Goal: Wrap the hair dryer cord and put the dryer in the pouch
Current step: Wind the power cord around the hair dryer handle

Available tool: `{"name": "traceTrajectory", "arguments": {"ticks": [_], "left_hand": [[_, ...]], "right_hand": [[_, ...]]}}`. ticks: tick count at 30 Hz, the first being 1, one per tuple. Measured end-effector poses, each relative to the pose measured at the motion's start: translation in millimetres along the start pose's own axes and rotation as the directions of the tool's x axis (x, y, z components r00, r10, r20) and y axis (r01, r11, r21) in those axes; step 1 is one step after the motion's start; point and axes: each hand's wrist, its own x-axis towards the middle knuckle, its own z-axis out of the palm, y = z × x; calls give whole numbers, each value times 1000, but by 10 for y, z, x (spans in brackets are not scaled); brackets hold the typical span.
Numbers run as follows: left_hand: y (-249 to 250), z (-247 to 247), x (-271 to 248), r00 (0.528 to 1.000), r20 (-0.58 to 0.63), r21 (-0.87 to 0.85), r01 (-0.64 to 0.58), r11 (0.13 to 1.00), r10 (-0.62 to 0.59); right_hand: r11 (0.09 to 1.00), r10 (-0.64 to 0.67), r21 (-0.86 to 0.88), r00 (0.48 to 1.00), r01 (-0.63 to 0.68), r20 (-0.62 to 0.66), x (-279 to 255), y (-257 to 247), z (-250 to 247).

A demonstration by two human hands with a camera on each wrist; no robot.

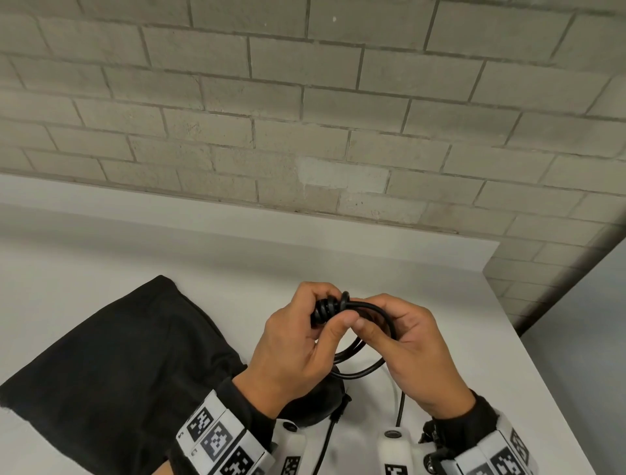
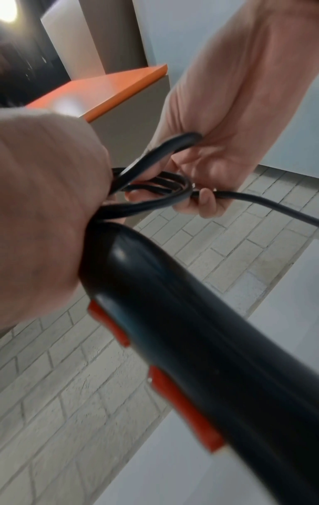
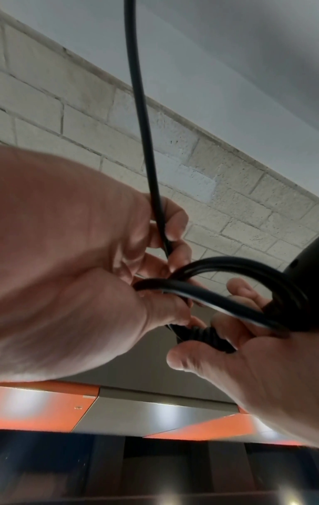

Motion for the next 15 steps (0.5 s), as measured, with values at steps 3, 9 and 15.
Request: {"name": "traceTrajectory", "arguments": {"ticks": [3, 9, 15], "left_hand": [[-18, -14, -3, 1000, 13, 8, 22, 1000, -22], [-18, -14, 2, 998, 32, 40, -47, 998, 46], [-11, -3, 22, 998, -52, 54, -25, 998, 28]], "right_hand": [[998, 15, -57, 999, -13, 41, 8, -35, 11], [998, 26, -67, 997, -21, 75, 25, -36, 30], [972, -84, -234, 978, 38, -192, -60, 54, 189]]}}
